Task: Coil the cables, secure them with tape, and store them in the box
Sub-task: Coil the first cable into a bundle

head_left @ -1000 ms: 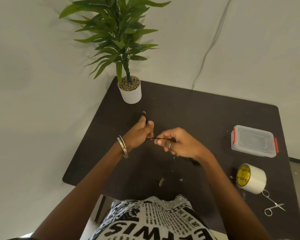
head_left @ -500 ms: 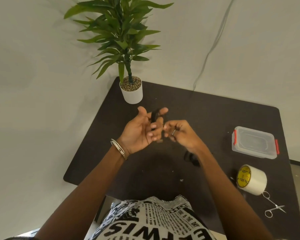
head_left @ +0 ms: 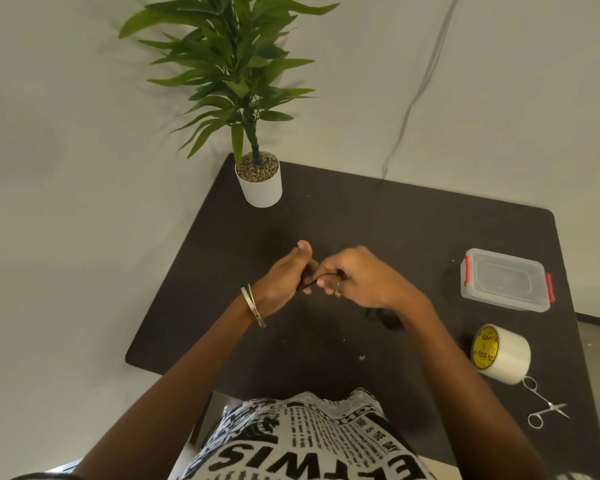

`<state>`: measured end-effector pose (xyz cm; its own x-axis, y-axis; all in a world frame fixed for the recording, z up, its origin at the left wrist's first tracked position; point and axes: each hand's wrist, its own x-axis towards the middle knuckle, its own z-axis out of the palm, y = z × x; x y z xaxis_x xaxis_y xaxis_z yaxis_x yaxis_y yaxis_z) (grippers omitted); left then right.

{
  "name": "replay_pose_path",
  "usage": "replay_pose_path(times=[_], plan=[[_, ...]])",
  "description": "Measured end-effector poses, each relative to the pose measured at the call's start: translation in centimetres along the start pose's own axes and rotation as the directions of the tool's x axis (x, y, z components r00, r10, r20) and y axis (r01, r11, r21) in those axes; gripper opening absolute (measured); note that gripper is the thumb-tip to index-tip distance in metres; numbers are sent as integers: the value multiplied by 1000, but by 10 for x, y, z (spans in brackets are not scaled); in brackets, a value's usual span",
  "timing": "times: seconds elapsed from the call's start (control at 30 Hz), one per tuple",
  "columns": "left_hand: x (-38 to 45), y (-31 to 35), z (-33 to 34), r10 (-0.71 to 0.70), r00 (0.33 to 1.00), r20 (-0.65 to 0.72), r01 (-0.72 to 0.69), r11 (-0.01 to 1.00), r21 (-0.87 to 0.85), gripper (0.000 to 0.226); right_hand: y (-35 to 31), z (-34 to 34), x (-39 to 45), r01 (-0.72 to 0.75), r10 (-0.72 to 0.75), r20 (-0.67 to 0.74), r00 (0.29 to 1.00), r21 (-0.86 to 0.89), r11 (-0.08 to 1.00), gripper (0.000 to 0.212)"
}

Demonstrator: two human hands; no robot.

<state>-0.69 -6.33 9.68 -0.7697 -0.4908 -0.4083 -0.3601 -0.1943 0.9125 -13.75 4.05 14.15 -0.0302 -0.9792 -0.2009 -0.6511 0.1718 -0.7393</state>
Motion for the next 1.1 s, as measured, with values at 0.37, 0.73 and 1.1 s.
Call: replay_pose_path(times=[0.37, 0.73, 1.1], plan=[[-22, -3, 1, 2, 836, 549, 228, 909, -350, 28, 31, -11, 2, 46, -11, -68, 998, 539, 841, 12], [-10, -16, 4, 43, 902, 429, 293, 669, -683, 41, 43, 45, -3, 58, 149, -130, 980, 910, 409, 33], [-8, -10, 23, -174, 984, 27, 170, 896, -410, 28, 50, 48, -7, -36, 364, -159, 918, 879, 476, 14]])
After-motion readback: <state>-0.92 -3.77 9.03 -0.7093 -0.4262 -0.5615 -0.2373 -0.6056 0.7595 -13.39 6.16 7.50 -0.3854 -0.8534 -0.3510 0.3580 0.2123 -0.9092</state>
